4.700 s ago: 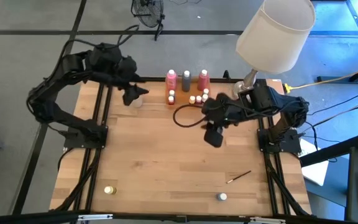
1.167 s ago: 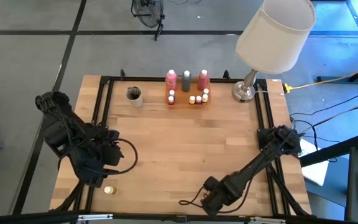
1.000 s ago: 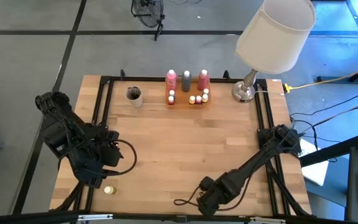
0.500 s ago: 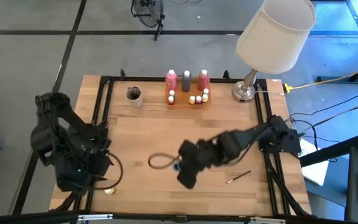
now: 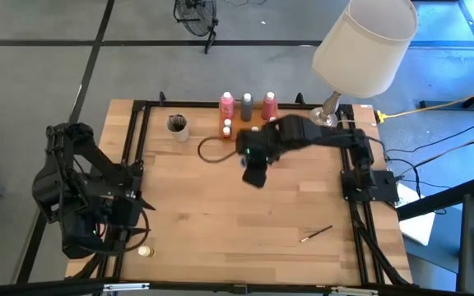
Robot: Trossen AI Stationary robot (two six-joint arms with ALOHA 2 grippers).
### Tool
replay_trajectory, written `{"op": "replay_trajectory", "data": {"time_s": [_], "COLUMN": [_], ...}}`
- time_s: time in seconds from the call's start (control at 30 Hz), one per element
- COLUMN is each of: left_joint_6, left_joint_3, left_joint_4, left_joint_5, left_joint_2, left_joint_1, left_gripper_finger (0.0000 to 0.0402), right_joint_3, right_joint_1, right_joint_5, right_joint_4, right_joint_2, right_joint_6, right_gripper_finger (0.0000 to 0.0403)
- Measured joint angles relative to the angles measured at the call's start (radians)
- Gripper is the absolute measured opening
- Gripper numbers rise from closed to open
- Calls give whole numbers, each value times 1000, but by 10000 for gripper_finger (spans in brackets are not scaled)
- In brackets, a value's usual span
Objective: Pick & Place Paint Supplies
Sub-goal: Put the blue paint bottle into the orange bin
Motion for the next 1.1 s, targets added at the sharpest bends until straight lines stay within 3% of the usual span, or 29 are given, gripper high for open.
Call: {"op": "replay_trajectory", "data": {"time_s": [0.27, 0.53, 0.87, 1.1], "left_joint_6": [-73, -148, -165, -165], "left_joint_3": [0, 0, 0, 0], "left_joint_4": [0, 0, 2, 2], "left_joint_5": [-180, -274, -308, -308], "left_joint_2": [0, 0, 0, 0], "left_joint_1": [35, 83, 167, 220], "left_gripper_finger": [237, 237, 237, 237], "right_joint_3": [0, -1, -173, -215], "right_joint_1": [-216, -389, -454, -415], "right_joint_5": [1, 1, 2, 0], "right_joint_4": [-9, -9, 34, 130], "right_joint_2": [0, 0, 0, 0], "right_joint_6": [-276, -398, -541, -625], "right_gripper_finger": [136, 136, 136, 136]}}
